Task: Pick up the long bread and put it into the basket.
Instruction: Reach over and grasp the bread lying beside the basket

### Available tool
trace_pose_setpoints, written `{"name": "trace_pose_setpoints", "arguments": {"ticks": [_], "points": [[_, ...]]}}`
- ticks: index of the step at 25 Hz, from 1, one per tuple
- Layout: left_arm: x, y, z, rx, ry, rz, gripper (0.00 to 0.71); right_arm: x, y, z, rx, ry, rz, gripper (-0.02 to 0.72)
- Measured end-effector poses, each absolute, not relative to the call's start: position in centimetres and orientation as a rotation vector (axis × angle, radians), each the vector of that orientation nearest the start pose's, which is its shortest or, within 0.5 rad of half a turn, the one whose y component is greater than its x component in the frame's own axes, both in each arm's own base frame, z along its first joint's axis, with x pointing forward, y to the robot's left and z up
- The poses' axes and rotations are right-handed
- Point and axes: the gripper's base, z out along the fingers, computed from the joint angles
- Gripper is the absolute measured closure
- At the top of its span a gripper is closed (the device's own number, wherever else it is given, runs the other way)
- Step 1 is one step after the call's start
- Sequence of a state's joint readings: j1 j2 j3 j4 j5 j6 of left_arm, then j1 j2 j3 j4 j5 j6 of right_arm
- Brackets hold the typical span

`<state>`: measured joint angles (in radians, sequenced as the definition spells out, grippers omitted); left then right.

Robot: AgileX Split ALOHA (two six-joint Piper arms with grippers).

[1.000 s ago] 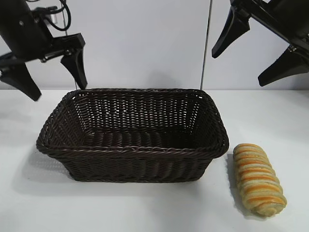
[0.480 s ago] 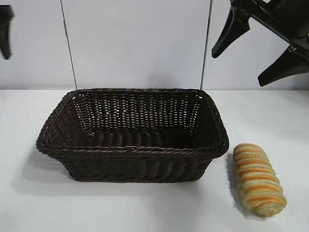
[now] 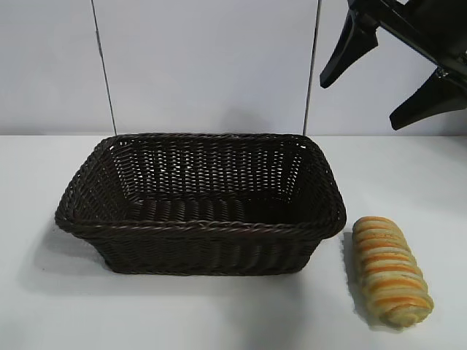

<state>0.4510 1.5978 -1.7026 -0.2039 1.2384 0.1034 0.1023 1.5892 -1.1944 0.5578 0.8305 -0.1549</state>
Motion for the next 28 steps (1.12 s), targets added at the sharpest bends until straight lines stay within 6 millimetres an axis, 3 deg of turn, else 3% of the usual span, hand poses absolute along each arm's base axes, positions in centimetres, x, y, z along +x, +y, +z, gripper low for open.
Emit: {"name": "trace_pose_setpoints", "arguments": {"ticks": [6,11,18,28], "points": [[25.2,9.5,44.4,-0.337,2.405,-0.037,0.032,32.5,6.9,27.7,0.037,2.64,0.648,0.008],[20.0,5.3,45.2,-0.154,2.291,0.038,0.032,32.5,6.9,27.7,0.025,2.639,0.645,0.008],[11.4,1.8,42.8,-0.034,2.175,0.116,0.032,32.5,6.9,27.7,0.008,2.637,0.64,0.008],[3.7,0.0,35.5,-0.052,2.061,0.131,0.032,32.5,6.9,27.7,-0.003,2.635,0.638,0.008]]}}
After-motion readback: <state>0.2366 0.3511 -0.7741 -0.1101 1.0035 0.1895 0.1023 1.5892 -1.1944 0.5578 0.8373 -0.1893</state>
